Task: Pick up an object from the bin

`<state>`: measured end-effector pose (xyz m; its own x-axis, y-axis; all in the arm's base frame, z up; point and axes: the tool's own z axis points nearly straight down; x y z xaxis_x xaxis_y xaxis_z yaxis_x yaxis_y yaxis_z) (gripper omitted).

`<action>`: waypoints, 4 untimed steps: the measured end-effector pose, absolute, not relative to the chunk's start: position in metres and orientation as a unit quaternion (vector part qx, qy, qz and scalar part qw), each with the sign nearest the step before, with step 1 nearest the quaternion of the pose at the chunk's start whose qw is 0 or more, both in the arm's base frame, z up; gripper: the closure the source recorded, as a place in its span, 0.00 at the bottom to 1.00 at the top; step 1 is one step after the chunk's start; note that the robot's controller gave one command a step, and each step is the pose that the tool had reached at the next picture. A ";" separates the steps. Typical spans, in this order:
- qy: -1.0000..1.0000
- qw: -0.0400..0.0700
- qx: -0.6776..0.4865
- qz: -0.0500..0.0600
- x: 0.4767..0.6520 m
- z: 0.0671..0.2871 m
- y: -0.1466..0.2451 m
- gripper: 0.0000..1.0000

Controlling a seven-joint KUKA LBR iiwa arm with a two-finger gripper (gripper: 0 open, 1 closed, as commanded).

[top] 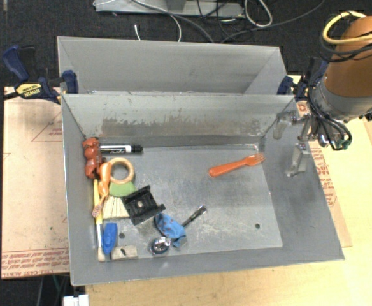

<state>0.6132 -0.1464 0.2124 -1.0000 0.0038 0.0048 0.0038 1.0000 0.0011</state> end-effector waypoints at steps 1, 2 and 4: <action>-1.000 -0.002 0.000 0.000 0.615 0.217 -0.145 0.00; -0.998 -0.003 0.059 0.000 0.638 0.141 -0.122 0.00; -0.999 -0.004 0.051 0.000 0.643 0.146 -0.087 0.00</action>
Offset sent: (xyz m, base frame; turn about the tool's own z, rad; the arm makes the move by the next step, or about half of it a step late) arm 0.0433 0.0452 -0.1424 -0.2301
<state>0.6429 -0.0869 0.1457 -0.9948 -0.1015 -0.0073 -0.1015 0.9948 -0.0004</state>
